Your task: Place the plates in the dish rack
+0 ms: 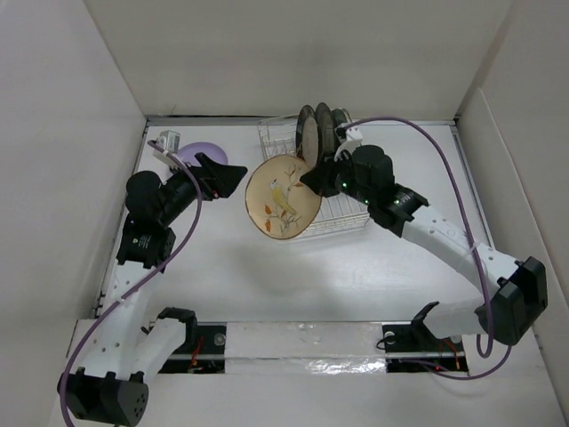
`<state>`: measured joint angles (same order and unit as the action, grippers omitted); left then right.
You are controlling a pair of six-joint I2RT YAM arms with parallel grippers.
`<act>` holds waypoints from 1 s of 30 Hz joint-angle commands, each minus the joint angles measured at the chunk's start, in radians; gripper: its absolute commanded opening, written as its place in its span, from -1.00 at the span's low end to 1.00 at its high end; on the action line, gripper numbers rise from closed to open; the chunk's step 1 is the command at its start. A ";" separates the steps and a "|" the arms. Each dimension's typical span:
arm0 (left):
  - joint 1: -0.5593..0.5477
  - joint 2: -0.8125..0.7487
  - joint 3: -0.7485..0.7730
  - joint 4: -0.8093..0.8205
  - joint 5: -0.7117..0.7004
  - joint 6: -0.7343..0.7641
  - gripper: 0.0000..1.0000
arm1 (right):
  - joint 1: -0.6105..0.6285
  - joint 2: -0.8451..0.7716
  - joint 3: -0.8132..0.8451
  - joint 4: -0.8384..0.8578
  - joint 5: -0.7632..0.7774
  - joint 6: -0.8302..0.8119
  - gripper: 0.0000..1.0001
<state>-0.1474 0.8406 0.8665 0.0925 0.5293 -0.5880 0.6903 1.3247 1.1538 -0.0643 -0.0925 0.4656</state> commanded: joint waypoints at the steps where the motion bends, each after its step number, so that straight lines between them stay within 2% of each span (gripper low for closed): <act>1: -0.024 -0.002 0.088 -0.049 -0.116 0.074 0.98 | -0.047 -0.029 0.152 0.110 0.053 -0.005 -1.00; 5: -0.046 0.000 0.100 -0.057 -0.182 0.111 0.98 | -0.070 0.016 0.239 0.066 0.137 -0.054 -1.00; 7: -0.061 0.009 0.101 -0.069 -0.202 0.120 0.92 | -0.071 0.051 0.303 0.025 0.178 -0.079 -1.00; 17: -0.150 0.031 0.049 -0.074 -0.190 0.163 0.80 | -0.006 0.335 0.658 -0.092 0.667 -0.405 -1.00; 20: -0.179 0.035 0.054 -0.077 -0.167 0.178 0.72 | 0.020 0.440 0.789 -0.135 0.752 -0.491 -1.00; 22: -0.204 0.032 0.062 -0.079 -0.152 0.201 0.40 | 0.041 0.514 0.900 -0.153 0.821 -0.550 -1.00; 25: -0.231 0.022 0.057 -0.076 -0.147 0.214 -0.40 | 0.052 0.583 0.966 -0.151 0.873 -0.605 -1.00; 26: -0.245 0.022 0.058 -0.079 -0.150 0.215 -0.55 | 0.061 0.597 0.975 -0.140 0.896 -0.637 -1.00; 27: -0.245 0.023 0.060 -0.080 -0.153 0.217 -0.63 | 0.061 0.626 0.985 -0.132 0.911 -0.657 -1.00; 28: -0.257 0.023 0.063 -0.085 -0.163 0.218 -0.63 | 0.061 0.642 1.010 -0.121 0.927 -0.676 -1.00; 30: -0.270 0.029 0.068 -0.091 -0.169 0.224 -0.55 | 0.061 0.671 1.034 -0.112 0.953 -0.722 -1.00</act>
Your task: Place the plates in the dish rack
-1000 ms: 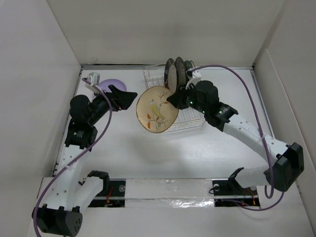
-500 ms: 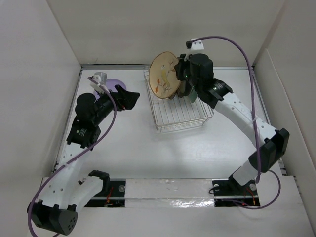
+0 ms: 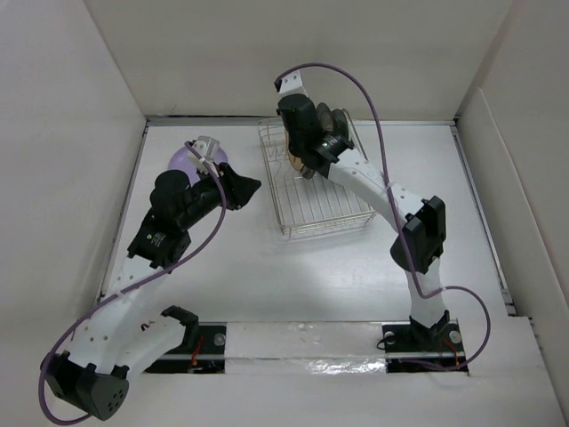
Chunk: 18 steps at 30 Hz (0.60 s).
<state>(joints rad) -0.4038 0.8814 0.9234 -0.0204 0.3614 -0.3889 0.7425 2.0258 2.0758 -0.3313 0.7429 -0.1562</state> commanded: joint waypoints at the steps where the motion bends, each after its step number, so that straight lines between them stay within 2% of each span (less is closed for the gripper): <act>1: -0.029 -0.012 0.011 0.022 -0.012 0.028 -0.49 | 0.009 -0.009 0.127 0.161 0.116 -0.108 -1.00; 3: -0.040 -0.012 0.017 0.022 -0.025 0.033 -0.39 | 0.009 0.010 0.139 0.167 0.119 -0.129 -1.00; 11: -0.058 -0.019 0.025 -0.013 -0.068 0.048 -0.25 | 0.000 0.088 0.196 0.218 0.110 -0.204 -1.00; 18: -0.058 -0.028 0.031 -0.024 -0.113 0.050 0.02 | -0.028 0.099 0.147 0.216 0.050 -0.155 -1.00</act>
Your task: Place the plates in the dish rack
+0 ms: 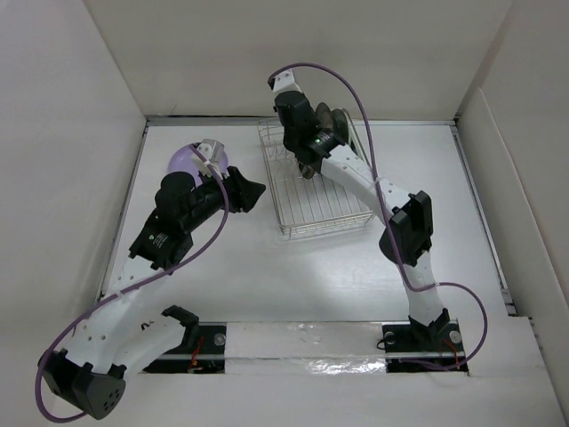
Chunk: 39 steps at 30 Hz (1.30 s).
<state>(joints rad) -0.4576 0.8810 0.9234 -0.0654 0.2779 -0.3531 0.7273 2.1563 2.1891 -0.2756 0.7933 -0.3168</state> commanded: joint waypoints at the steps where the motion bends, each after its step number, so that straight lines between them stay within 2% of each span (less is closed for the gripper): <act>1: -0.004 -0.028 0.031 0.018 -0.040 0.016 0.02 | -0.023 -0.029 0.023 0.161 0.000 0.010 -1.00; 10: -0.004 -0.036 0.031 0.018 -0.052 0.017 0.03 | -0.023 0.010 0.038 0.148 -0.003 -0.007 -1.00; 17: -0.004 -0.039 0.029 0.018 -0.062 0.019 0.02 | -0.023 0.030 0.006 0.133 -0.029 0.047 -1.00; 27: -0.004 -0.037 0.025 0.019 -0.077 0.017 0.02 | -0.042 0.024 -0.112 0.119 -0.101 0.202 -1.00; 34: 0.010 -0.039 0.012 0.025 -0.163 0.006 0.02 | -0.042 0.025 -0.181 0.119 -0.109 0.304 -1.00; 35: 0.019 -0.043 0.008 0.032 -0.164 -0.001 0.02 | -0.042 0.024 -0.181 0.112 -0.105 0.312 -0.92; 36: 0.042 -0.042 -0.003 0.042 -0.166 -0.009 0.01 | -0.042 0.014 -0.183 0.108 -0.094 0.314 -0.57; 38: 0.053 -0.037 -0.011 0.049 -0.166 -0.032 0.04 | -0.042 -0.007 -0.190 0.116 -0.082 0.312 -0.10; 39: 0.066 -0.022 -0.014 0.050 -0.163 -0.040 0.15 | -0.042 -0.035 -0.195 0.118 -0.078 0.314 0.23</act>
<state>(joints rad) -0.4160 0.8646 0.9226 -0.0708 0.1368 -0.3622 0.6712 2.2185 2.0071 -0.1928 0.6933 -0.0383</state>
